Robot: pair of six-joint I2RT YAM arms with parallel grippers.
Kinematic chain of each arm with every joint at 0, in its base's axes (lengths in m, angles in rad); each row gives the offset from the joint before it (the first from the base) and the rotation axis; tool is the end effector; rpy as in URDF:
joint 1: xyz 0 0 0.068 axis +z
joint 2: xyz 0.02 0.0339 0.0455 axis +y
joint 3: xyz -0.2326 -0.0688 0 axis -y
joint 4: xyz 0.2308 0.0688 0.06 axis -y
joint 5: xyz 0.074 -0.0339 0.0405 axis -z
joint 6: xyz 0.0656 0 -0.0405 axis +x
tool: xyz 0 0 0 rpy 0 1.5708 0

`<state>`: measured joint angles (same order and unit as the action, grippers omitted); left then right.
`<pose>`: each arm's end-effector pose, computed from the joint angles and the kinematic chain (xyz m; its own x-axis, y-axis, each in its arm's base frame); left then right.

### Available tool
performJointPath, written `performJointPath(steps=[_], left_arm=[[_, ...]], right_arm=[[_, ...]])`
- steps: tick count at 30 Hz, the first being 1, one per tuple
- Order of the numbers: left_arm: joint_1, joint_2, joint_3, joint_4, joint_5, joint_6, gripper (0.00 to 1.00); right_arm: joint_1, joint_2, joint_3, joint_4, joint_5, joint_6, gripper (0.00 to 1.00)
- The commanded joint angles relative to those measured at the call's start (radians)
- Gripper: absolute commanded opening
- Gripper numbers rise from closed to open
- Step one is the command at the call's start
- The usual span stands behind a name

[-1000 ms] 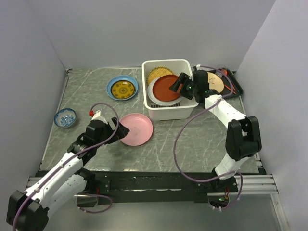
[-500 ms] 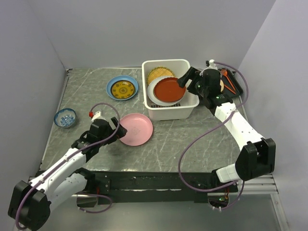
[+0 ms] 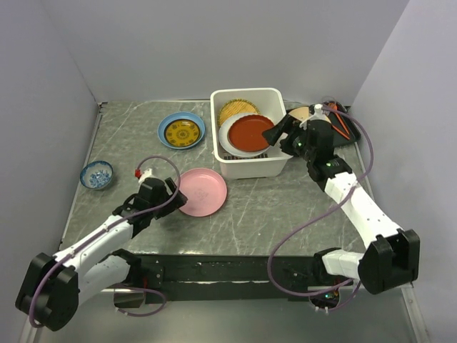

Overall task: Place the plates into the plastic bin on the countertop
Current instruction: Pick up the plate at the center of the board.

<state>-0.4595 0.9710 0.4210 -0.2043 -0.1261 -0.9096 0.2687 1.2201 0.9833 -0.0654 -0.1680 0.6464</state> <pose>0.1992 -0.0894 0.1408 -0.6593 -0.5474 -0.5155 -0.2647 0.8107 -0.5223 0.2968 0.0931 0.2949 -0.4794 0.4839 -0.7321 -0.1590 0.7725 0.6147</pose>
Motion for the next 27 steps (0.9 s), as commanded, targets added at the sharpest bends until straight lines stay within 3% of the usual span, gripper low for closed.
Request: performJointPath(steps=[1,9,15,17,18,21,27], left_arm=[[-0.001,0.064,0.022,0.068,-0.012,-0.008,0.76],[-0.001,0.231,0.087,0.101,-0.02,0.018,0.69],[-0.002,0.305,0.125,0.102,-0.012,0.038,0.56],[-0.002,0.32,0.127,0.103,-0.007,0.038,0.45],[-0.002,0.324,0.127,0.103,-0.006,0.038,0.28],[-0.001,0.34,0.125,0.094,-0.009,0.032,0.01],[-0.001,0.319,0.108,0.091,-0.009,0.017,0.01]], right_arm=[[0.032,-0.065,-0.023,0.038,-0.015,0.004,0.9],[0.04,-0.131,-0.1,0.018,-0.011,0.009,0.9],[0.038,-0.191,-0.133,-0.013,0.015,-0.002,0.9],[0.04,-0.203,-0.141,-0.016,0.018,-0.004,0.9],[0.04,-0.206,-0.144,-0.016,0.018,-0.002,0.9],[0.038,-0.211,-0.152,-0.01,0.015,0.002,0.9],[0.04,-0.169,-0.137,0.016,-0.016,0.01,0.9]])
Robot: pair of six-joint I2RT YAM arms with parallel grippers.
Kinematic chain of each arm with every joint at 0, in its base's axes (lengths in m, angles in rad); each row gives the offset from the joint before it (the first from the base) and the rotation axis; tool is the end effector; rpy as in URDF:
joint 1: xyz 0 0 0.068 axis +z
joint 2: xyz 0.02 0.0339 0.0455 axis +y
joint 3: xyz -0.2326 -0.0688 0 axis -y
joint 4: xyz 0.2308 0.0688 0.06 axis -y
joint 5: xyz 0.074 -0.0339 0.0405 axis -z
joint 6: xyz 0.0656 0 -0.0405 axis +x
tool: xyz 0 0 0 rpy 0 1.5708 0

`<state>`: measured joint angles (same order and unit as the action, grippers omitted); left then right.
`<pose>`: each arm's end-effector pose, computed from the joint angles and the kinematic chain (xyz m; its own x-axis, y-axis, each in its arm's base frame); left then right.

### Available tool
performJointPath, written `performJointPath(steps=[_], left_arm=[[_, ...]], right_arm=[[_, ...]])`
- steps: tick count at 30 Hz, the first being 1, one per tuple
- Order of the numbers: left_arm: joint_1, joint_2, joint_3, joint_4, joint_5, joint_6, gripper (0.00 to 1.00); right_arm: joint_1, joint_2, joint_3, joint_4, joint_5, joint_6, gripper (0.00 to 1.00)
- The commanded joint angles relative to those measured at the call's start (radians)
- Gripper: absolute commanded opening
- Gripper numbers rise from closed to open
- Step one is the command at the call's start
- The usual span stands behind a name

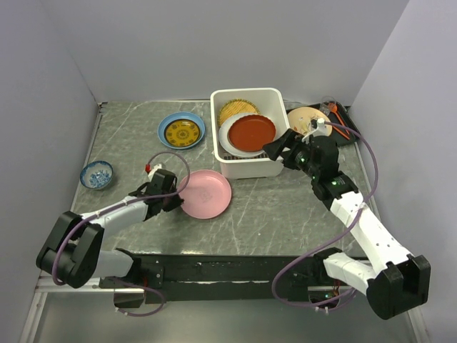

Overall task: Place the plates into the plastic bin on the countertop
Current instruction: Pick up the plate at the center of the board.

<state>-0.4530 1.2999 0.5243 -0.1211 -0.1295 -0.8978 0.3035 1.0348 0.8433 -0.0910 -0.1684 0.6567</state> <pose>0.2297 -0.1024 0.1102 -0.7206 -0.5116 -0.4680 -0.3240 0.8451 -0.4252 0.2567 0.0919 0.2898 -0.4843 0.4790 -0.7321 -0.1926 0.7579 0.6233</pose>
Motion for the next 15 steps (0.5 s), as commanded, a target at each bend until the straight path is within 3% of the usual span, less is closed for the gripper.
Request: performJointPath(steps=[1,15], left_arm=[[-0.007,-0.019,0.003,0.002,-0.009,0.002,0.01],[-0.007,-0.39,0.008,-0.205,-0.085,-0.006,0.01]], right_arm=[[0.005,0.027,0.005,0.048,-0.023,0.001,0.9],[0.02,0.12,0.086,0.056,-0.082,-0.003,0.9]])
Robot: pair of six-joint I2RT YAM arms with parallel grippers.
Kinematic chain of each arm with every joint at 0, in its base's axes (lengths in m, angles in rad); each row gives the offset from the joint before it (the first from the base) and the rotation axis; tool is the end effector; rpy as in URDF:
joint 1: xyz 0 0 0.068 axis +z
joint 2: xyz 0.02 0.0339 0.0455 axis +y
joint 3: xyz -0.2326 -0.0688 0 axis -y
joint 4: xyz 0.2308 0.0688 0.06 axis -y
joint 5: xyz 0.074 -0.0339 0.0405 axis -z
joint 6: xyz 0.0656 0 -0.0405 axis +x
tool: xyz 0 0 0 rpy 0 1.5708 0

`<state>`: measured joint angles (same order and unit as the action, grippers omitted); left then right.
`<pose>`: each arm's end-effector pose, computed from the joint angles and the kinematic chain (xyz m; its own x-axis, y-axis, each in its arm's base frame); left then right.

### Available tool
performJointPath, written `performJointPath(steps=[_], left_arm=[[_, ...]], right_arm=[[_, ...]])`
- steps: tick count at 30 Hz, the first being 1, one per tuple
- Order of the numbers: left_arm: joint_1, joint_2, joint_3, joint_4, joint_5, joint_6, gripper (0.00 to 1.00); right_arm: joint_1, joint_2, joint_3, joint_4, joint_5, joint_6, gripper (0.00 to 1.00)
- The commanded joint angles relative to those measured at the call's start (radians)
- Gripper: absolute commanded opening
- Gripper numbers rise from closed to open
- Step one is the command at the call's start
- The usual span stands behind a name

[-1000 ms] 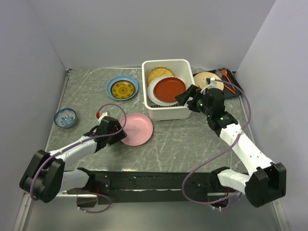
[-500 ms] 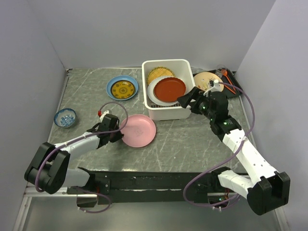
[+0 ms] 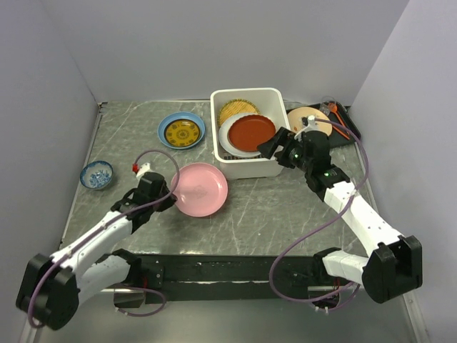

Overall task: Place the plates into the plastic bin on the countertop
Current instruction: Pick up the plate at the center of the board.

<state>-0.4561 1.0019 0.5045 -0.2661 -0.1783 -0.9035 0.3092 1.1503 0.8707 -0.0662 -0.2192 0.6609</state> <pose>0.2083 -0.0892 0.1563 -0.6343 -0.5499 -0.5434 -0.2905 0.8209 -0.4916 0.2751 0.1028 0.2730 -0.5568 0.4511 -0.6975 -0.1901 0.7482 0.6357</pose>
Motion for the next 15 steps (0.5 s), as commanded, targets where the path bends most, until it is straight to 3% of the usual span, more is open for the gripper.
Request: performJointPath(steps=[1,6,15], left_arm=[[-0.004,-0.106,0.032,-0.071,-0.035,0.002,0.01],[-0.004,-0.166,0.075,-0.093,0.016,0.024,0.01],[-0.004,-0.218,0.1,0.01,0.161,0.074,0.01]], right_arm=[[0.014,0.008,0.063,0.029,-0.043,-0.007,0.9],[0.022,0.005,0.051,0.043,-0.086,-0.004,0.9],[0.041,0.011,0.024,0.063,-0.219,0.002,0.9]])
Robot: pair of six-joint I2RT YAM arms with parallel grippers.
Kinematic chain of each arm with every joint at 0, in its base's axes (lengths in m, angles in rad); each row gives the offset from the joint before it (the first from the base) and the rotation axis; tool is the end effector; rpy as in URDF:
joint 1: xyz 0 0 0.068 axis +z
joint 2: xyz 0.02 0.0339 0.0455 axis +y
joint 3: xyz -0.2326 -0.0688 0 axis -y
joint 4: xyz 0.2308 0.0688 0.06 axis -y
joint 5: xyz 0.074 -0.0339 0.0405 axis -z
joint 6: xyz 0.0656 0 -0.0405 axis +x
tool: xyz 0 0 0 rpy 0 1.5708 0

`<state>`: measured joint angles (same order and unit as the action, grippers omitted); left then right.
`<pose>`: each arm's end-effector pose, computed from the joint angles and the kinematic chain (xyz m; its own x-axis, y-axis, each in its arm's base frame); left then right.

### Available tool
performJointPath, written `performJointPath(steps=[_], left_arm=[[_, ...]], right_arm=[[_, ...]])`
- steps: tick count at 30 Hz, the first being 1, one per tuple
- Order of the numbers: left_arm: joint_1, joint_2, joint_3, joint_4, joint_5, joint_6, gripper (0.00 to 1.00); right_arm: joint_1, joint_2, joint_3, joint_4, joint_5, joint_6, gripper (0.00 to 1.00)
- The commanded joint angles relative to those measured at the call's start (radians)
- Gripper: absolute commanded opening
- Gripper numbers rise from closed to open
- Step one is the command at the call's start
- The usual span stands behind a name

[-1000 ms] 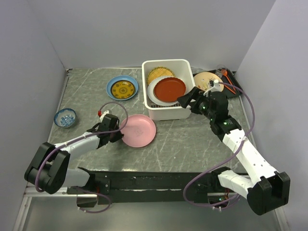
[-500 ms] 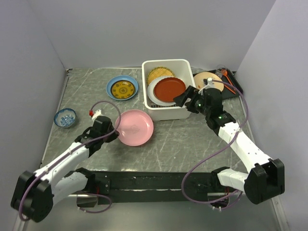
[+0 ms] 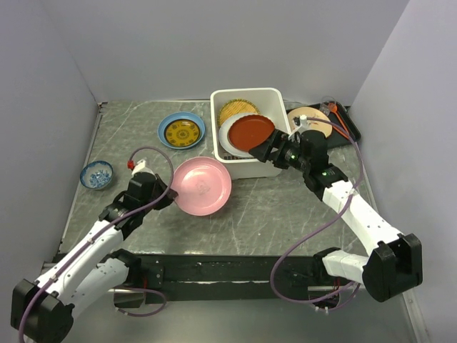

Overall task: Place the plates into the plastic bin on the countertop
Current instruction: Pick up the plate at the center of the board, then place the plate in the plastic bin.

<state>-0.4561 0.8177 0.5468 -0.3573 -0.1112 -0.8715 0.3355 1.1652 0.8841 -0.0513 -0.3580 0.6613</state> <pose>0.1935 -0.0868 0.1974 -0.6129 -0.5465 -0.5707 -0.1739 0.7979 -0.5772 0.2706 0.1187 0.2767 -0.6246 0.3914 -0.6758 -0.3010 0.6779 0.6708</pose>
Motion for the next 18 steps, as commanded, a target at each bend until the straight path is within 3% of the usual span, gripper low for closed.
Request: performJointPath(steps=[1,18], left_arm=[[-0.006,-0.038,0.061,0.109,0.103,0.048,0.01],[-0.006,-0.083,0.061,0.173,0.189,0.069,0.01]], right_arm=[[0.017,0.002,0.006,0.048,-0.088,0.001,0.9],[0.103,0.097,0.016,0.11,-0.185,0.024,0.89]])
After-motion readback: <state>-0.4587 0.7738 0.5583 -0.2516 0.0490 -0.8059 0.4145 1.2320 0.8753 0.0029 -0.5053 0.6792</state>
